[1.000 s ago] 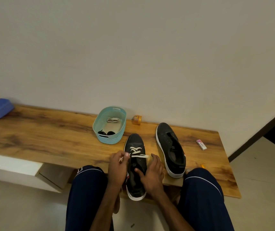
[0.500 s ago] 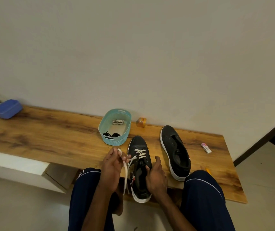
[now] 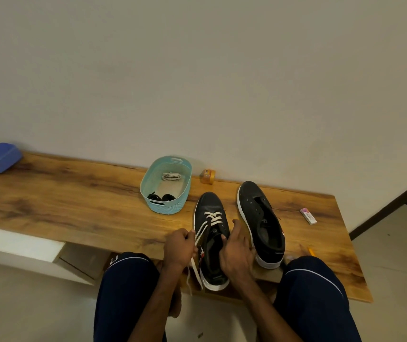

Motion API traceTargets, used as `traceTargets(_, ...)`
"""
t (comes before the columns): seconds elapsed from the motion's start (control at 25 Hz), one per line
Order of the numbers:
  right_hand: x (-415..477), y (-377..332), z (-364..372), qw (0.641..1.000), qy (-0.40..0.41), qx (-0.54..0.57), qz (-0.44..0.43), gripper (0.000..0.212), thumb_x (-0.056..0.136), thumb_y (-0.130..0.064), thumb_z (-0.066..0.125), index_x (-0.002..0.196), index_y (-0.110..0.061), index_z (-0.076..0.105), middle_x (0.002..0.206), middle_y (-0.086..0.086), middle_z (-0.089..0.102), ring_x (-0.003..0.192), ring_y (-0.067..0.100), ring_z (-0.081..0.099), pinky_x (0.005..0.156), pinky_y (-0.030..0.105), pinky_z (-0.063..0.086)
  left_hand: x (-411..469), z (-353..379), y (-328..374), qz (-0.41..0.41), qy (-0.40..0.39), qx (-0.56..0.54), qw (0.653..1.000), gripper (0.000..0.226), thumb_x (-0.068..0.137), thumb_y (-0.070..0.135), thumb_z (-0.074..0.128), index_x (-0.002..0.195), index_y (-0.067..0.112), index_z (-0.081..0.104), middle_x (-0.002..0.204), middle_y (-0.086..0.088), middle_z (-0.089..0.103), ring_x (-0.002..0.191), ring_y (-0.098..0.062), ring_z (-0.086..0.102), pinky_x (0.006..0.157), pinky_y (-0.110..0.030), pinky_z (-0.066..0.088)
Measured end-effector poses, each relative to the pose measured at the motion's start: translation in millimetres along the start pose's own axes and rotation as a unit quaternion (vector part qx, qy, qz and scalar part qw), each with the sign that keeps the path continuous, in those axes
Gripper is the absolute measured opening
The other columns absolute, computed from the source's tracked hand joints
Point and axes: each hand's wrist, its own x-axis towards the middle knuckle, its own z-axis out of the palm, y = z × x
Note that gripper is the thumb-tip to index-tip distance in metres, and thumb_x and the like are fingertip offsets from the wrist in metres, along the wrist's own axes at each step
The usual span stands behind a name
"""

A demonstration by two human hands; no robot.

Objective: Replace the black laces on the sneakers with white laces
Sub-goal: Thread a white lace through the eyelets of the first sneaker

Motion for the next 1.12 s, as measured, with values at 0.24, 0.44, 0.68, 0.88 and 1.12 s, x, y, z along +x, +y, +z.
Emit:
traceTargets(0.24, 18, -1, -2, 1.000, 0.005, 0.013, 0.002, 0.058, 0.101, -0.038, 0.045, 0.151, -0.022, 0.021, 0.147, 0.006, 0.048, 0.136, 0.029, 0.044, 0.108, 0.059, 0.036, 33, 17, 4, -0.075, 0.011, -0.062, 0.995, 0.034, 0.097, 0.021, 0.056, 0.065, 0.009, 0.053, 0.049, -0.003, 0.063, 0.045, -0.018, 0.061, 0.051, -0.030, 0.052)
traceTargets(0.44, 24, -3, 5, 0.999, 0.023, 0.024, -0.012, 0.051, 0.100, -0.034, 0.047, 0.146, -0.022, 0.027, 0.137, 0.004, 0.055, 0.125, 0.026, 0.052, 0.102, 0.054, 0.044, 34, 33, 4, -0.033, -0.009, 0.012, 0.999, 0.012, 0.099, 0.018, 0.053, 0.106, 0.009, 0.056, 0.097, -0.013, 0.067, 0.086, -0.031, 0.066, 0.076, -0.040, 0.056)
traceTargets(0.68, 27, -6, 7, 1.000, 0.010, 0.017, -0.017, 0.048, 0.101, -0.034, 0.045, 0.144, -0.022, 0.027, 0.133, 0.004, 0.057, 0.121, 0.026, 0.056, 0.100, 0.055, 0.046, 39, 25, 4, 0.041, -0.023, 0.168, 0.985, 0.020, 0.102, 0.026, 0.049, 0.109, 0.011, 0.059, 0.114, -0.008, 0.057, 0.097, -0.024, 0.059, 0.082, -0.036, 0.047)
traceTargets(0.88, 27, -3, 5, 1.000, 0.002, 0.014, -0.008, 0.051, 0.101, -0.037, 0.046, 0.146, -0.022, 0.026, 0.140, 0.004, 0.052, 0.129, 0.025, 0.050, 0.105, 0.055, 0.043, 41, 13, 26, 0.055, 0.050, 0.155, 0.985, 0.018, 0.101, 0.028, 0.045, 0.101, 0.011, 0.051, 0.090, -0.009, 0.065, 0.078, -0.024, 0.058, 0.067, -0.034, 0.042)
traceTargets(1.12, 25, -13, -8, 0.999, 0.022, 0.003, -0.041, 0.056, 0.100, -0.034, 0.051, 0.149, -0.021, 0.026, 0.150, 0.002, 0.040, 0.139, 0.023, 0.036, 0.113, 0.047, 0.036, 50, -33, 64, 0.027, -0.080, -0.494, 0.865, 0.024, 0.096, 0.012, 0.057, 0.120, 0.013, 0.052, 0.086, -0.006, 0.070, 0.070, -0.015, 0.063, 0.064, -0.034, 0.056)
